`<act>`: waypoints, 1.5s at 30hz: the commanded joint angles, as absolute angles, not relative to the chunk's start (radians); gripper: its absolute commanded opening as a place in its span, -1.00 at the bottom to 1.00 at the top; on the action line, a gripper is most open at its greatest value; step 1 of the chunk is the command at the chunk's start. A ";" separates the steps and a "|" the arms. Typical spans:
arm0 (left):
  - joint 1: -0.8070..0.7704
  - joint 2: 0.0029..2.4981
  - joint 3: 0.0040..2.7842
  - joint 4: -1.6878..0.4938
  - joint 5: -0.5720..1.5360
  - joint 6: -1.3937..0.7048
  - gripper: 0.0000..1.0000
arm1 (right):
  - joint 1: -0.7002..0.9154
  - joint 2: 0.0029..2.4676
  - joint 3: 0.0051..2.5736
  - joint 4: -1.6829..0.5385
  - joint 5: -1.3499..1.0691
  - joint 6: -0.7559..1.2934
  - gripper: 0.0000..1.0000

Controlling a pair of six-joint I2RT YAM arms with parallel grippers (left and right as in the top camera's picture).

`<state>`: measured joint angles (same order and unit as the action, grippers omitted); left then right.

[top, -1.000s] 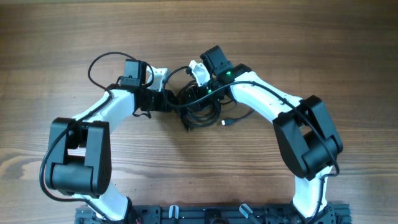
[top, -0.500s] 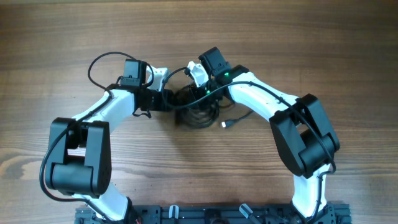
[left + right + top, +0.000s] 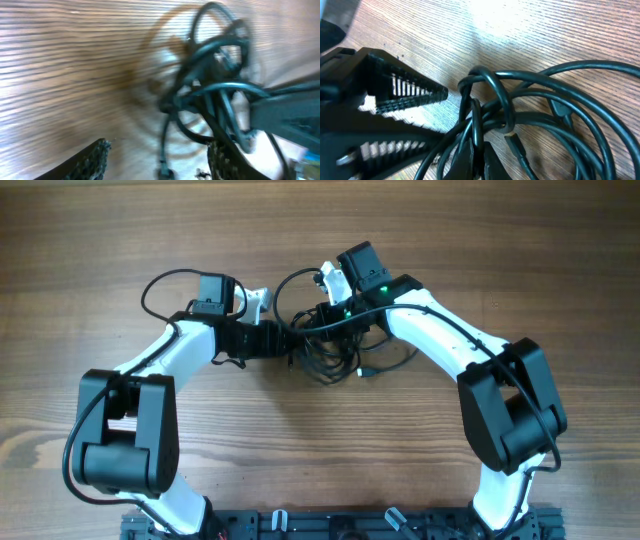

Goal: Untangle cables

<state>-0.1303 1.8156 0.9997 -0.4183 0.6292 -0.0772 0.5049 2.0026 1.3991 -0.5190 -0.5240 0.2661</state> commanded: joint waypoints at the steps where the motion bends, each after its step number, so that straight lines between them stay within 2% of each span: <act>1: -0.096 1.783 1.027 -0.437 0.835 -0.098 0.35 | 0.509 1.979 1.399 -0.514 -0.519 0.292 -0.91; 4: -0.053 1.779 1.027 -0.439 0.925 -0.099 0.32 | 0.511 1.979 1.399 -0.514 -0.506 0.291 -0.91; 7: -0.041 1.779 1.027 -0.439 0.912 -0.099 0.17 | 0.511 1.979 1.399 -0.514 -0.507 0.292 -0.91; 9: -0.044 1.779 1.027 -0.422 0.912 -0.168 0.18 | 0.511 1.979 1.399 -0.514 -0.506 0.292 -0.91; 11: -0.054 1.779 1.027 -0.405 0.911 -0.224 0.05 | 0.511 1.979 1.399 -0.514 -0.506 0.292 -0.91; 13: -0.069 1.780 1.027 -0.400 0.899 -0.260 0.04 | 0.511 1.979 1.399 -0.513 -0.507 0.290 -0.91; 19: -0.191 1.781 1.027 -0.397 0.652 -0.409 0.15 | 0.511 1.979 1.399 -0.505 -0.506 0.289 -0.91; 22: -0.235 1.781 1.027 -0.398 0.581 -0.435 0.12 | 0.511 1.979 1.399 -0.505 -0.506 0.288 -0.91; 25: -0.247 1.781 1.025 -0.394 0.535 -0.435 0.00 | 0.511 1.979 1.399 -0.499 -0.506 0.288 -0.91; 29: -0.247 1.808 1.025 -0.385 0.502 -0.435 -0.61 | 0.510 1.979 1.399 -0.483 -0.514 0.286 -0.91; 31: -0.242 1.825 1.025 -0.380 0.478 -0.435 -0.87 | 0.502 1.978 1.399 -0.480 -0.583 0.233 -0.91; 32: -0.237 1.826 1.025 -0.381 0.456 -0.435 -0.92 | 0.495 1.974 1.399 -0.484 -0.629 0.206 -0.91; 35: -0.189 1.826 1.025 -0.386 0.397 -0.435 -0.92 | 0.450 1.956 1.399 -0.508 -0.787 0.190 -0.91; 41: -0.149 1.839 1.022 -0.402 0.348 -0.457 -0.92 | 0.347 1.948 1.399 -0.451 -1.267 0.180 -0.91; 45: -0.149 1.841 1.019 -0.402 0.342 -0.457 -0.92 | 0.281 1.948 1.399 -0.421 -1.380 0.184 -0.91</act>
